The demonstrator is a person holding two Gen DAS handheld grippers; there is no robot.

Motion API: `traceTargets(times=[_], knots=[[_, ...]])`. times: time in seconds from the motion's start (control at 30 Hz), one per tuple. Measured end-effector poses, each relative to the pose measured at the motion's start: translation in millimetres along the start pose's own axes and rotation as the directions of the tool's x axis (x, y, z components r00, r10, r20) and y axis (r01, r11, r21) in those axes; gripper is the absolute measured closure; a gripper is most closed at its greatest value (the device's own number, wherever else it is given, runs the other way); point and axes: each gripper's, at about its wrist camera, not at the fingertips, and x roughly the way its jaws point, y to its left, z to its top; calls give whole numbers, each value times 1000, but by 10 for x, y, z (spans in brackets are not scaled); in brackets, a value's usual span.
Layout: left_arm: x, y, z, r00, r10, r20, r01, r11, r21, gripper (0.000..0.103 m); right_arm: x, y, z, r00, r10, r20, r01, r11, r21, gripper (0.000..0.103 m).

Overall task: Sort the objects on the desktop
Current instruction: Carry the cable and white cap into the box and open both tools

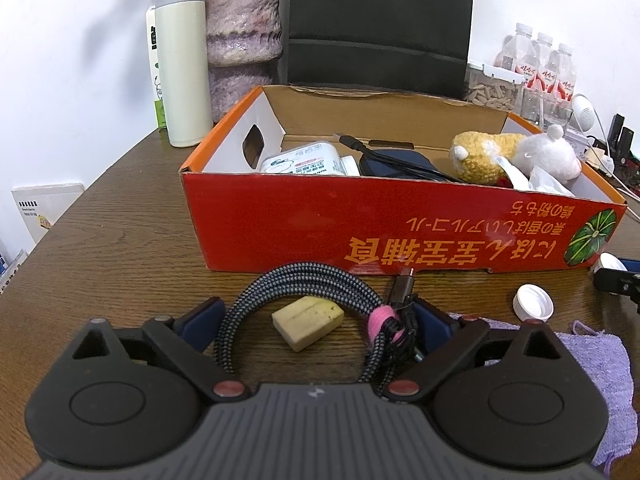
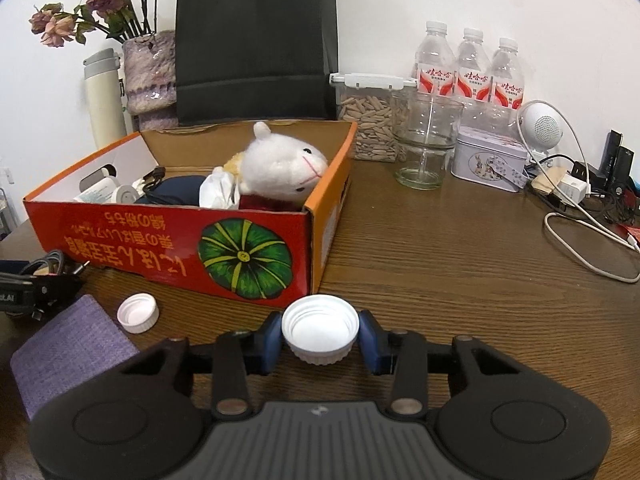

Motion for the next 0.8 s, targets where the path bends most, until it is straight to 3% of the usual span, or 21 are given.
traceTargets(times=[0.5, 0.63, 0.8], knots=[[-248, 69, 11, 998, -9, 57, 11, 999, -32, 8, -176, 58, 5, 997, 24, 72, -23, 1000, -2, 64], [-479, 150, 52, 991, -35, 130, 46, 996, -82, 8, -392, 71, 69, 989, 41, 145, -43, 999, 6, 64], [-810, 188, 241, 967, -70, 246, 99, 989, -108, 8, -662, 117, 234, 967, 72, 242, -75, 997, 1, 64]])
